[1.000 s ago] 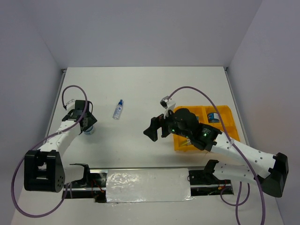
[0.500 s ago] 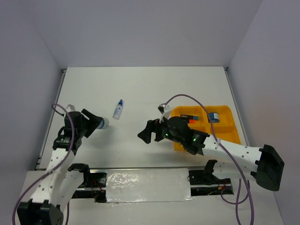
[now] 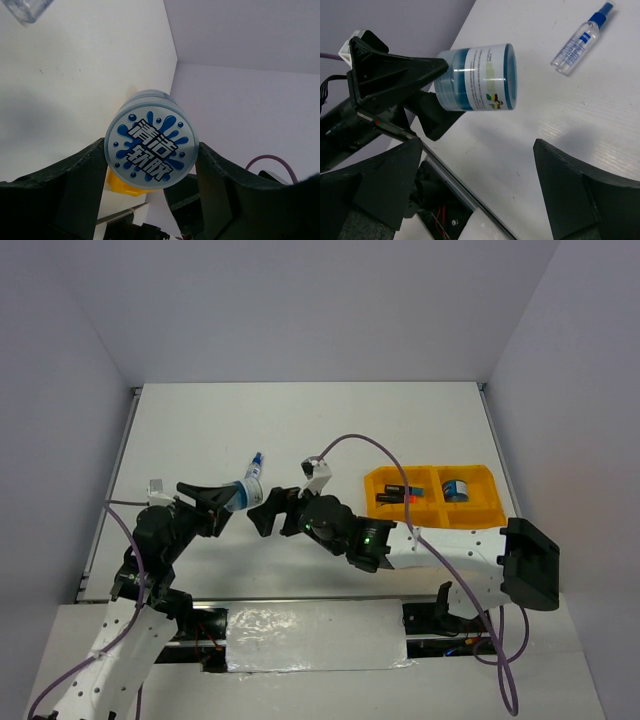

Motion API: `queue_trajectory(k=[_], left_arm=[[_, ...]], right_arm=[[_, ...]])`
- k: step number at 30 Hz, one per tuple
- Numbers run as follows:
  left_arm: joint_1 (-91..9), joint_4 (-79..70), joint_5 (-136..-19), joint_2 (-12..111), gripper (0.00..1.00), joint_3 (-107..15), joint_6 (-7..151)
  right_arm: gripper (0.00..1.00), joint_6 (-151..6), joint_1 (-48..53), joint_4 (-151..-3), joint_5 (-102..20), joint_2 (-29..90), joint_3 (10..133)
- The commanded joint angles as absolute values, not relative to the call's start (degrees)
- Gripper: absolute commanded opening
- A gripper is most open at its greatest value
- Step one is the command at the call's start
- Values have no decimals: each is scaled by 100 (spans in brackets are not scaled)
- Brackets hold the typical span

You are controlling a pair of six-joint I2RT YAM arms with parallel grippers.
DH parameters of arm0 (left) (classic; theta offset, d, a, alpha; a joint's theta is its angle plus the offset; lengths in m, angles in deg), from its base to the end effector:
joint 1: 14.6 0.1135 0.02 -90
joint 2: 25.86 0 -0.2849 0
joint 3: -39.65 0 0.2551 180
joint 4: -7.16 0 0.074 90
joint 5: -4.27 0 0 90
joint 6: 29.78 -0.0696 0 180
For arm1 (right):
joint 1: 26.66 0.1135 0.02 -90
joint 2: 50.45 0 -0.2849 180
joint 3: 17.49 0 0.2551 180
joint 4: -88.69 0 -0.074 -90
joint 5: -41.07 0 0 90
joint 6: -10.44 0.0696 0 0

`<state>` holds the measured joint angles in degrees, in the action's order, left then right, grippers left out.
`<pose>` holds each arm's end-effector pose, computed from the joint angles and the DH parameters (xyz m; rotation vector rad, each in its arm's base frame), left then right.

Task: Sort the stationery into containers
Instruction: Place the stationery in the storage box.

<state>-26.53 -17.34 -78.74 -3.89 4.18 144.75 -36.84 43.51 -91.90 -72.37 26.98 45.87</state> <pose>0.1394 -0.0381 0.2523 -1.0805 1.6376 -1.2844 0.1412 0.3100 0.2974 -0.1477 1.9051 1.0231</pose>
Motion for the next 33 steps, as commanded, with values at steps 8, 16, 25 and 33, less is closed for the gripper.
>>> queue_trajectory(k=[8,16,25,33], left_arm=[[-2717,-1242,-7483,-284,0,-120,14794],[-2726,-1198,-7368,-204,0,-287,14811],[-2735,-1321,-7316,-275,3,-419,14794],[-2735,-1407,-7421,602,99,-1480,13277]], right_arm=[[100,-4352,4444,-9089,-7741,3638,5851],[100,-4292,4444,-8869,-7907,4139,6353],[48,-4827,4435,-9203,-8198,4324,6537],[0,-5003,4181,-8941,-8031,3623,5844]])
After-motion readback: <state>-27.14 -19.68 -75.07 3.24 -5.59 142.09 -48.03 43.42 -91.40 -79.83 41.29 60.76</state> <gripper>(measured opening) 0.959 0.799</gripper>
